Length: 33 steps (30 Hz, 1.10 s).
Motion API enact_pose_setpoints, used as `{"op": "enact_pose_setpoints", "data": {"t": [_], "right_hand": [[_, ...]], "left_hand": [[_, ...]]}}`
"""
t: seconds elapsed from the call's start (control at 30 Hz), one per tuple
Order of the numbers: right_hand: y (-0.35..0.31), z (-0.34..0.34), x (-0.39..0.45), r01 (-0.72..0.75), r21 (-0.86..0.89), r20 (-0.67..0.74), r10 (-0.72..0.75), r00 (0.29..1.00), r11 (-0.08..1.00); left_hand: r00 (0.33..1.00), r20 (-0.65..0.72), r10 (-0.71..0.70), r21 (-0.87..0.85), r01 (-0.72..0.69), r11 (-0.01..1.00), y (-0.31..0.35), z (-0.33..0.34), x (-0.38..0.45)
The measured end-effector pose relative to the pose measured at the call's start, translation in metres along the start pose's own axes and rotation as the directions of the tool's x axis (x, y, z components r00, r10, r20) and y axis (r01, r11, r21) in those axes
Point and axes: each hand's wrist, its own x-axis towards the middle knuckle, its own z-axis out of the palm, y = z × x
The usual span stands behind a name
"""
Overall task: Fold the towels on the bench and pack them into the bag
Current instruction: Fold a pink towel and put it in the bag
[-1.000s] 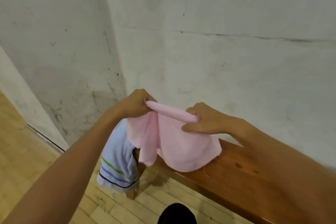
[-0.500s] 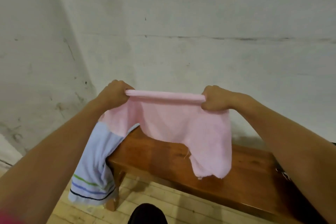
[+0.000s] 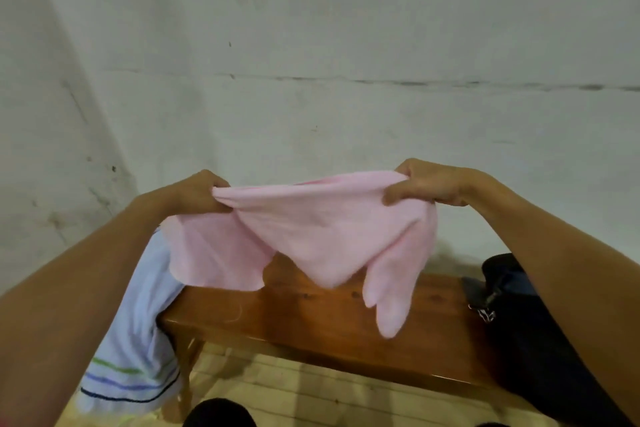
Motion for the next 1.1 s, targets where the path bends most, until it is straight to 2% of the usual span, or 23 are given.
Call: {"op": "enact_pose_setpoints", "data": {"t": [0.1,0.17,0.23,0.27,0.33,0.37,0.4,0.47,0.53,0.63,0.7,0.77,0.83,0.93,1.0,1.03,1.1], "right_hand": [[0.016,0.0,0.002,-0.077,-0.418,0.0,0.084,0.996,0.905],[0.03,0.003,0.008,-0.131,-0.522,-0.048,0.124,0.991,0.843],[0.041,0.004,0.014,-0.193,-0.557,-0.194,0.1,0.976,0.808],[0.047,0.003,0.018,-0.235,-0.563,-0.303,0.067,0.951,0.792],[0.053,0.001,0.023,-0.288,-0.558,-0.508,-0.045,0.86,0.778],[0.052,-0.001,0.024,-0.29,-0.541,-0.581,-0.101,0.808,0.79],[0.051,-0.002,0.025,-0.284,-0.529,-0.627,-0.143,0.766,0.8],[0.049,-0.003,0.024,-0.264,-0.521,-0.651,-0.178,0.737,0.812],[0.05,0.001,0.023,-0.25,-0.521,-0.58,-0.124,0.805,0.816],[0.059,0.025,0.02,-0.179,-0.6,-0.256,0.024,0.966,0.78],[0.074,0.055,0.018,-0.131,-0.638,-0.061,0.12,0.991,0.758],[0.094,0.089,0.017,-0.136,-0.626,0.041,0.206,0.978,0.768],[0.114,0.124,0.015,-0.135,-0.616,0.133,0.271,0.953,0.776],[0.144,0.165,0.012,-0.076,-0.646,0.291,0.337,0.895,0.759],[0.154,0.177,0.011,-0.037,-0.661,0.363,0.362,0.858,0.749],[0.159,0.18,0.012,-0.029,-0.662,0.385,0.372,0.845,0.749],[0.161,0.181,0.016,-0.033,-0.651,0.4,0.379,0.834,0.759]], "left_hand": [[0.994,0.101,-0.03,0.024,0.028,0.999,0.01,0.004,0.0],[0.989,0.136,-0.049,0.141,0.03,0.99,0.012,0.003,0.005],[1.0,0.002,-0.013,0.238,0.012,0.971,0.014,0.002,0.01],[0.992,-0.125,0.029,0.255,0.004,0.967,0.013,0.003,0.014],[0.905,-0.407,0.126,0.276,-0.01,0.961,0.014,0.007,0.018],[0.849,-0.5,0.172,0.303,-0.015,0.953,0.017,0.009,0.018],[0.815,-0.541,0.208,0.34,-0.014,0.94,0.019,0.011,0.018],[0.807,-0.55,0.216,0.381,0.012,0.925,0.021,0.015,0.018],[0.852,-0.487,0.192,0.39,0.015,0.921,0.011,0.023,0.019],[0.959,-0.244,0.141,0.433,-0.022,0.901,-0.012,0.051,0.012],[0.998,-0.058,0.024,0.477,0.007,0.879,-0.025,0.079,0.0],[0.983,0.082,-0.165,0.46,0.109,0.881,-0.037,0.109,-0.018],[0.925,0.241,-0.295,0.429,0.171,0.887,-0.058,0.139,-0.035],[0.817,0.471,-0.333,0.509,0.056,0.859,-0.09,0.172,-0.056],[0.751,0.548,-0.369,0.473,0.086,0.877,-0.101,0.184,-0.062],[0.769,0.534,-0.35,0.421,0.117,0.899,-0.102,0.187,-0.065],[0.868,0.403,-0.29,0.27,0.19,0.944,-0.106,0.192,-0.064]]}}
